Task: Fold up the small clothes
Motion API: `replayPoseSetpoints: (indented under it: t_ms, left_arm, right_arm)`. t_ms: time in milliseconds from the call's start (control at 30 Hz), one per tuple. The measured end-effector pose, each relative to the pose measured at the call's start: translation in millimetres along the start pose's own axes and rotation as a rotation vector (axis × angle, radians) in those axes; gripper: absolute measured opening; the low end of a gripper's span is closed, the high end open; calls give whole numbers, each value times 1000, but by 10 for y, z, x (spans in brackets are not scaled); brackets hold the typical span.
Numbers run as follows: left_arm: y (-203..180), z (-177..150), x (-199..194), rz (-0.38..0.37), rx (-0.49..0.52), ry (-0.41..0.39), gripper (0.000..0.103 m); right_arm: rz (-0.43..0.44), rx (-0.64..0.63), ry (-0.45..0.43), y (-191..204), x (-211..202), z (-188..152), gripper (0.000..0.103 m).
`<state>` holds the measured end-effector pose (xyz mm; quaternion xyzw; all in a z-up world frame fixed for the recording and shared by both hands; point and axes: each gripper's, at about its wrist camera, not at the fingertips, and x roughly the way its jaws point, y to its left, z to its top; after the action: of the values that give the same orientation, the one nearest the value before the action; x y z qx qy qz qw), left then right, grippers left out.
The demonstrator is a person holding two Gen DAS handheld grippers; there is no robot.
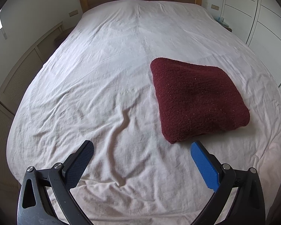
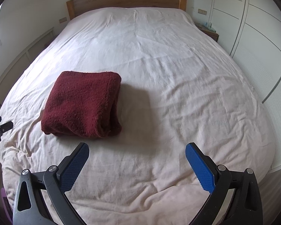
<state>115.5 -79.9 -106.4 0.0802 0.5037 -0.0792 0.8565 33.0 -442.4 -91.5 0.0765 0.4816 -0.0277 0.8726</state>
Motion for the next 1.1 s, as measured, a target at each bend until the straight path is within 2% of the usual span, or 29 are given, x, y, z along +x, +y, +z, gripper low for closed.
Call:
replayPoseSetpoints:
  t_ms: [1100]
  left_arm:
    - [32,2,24,-10,3,14,102]
  right_arm:
    - [16,-24,29,-58,91,-31,103]
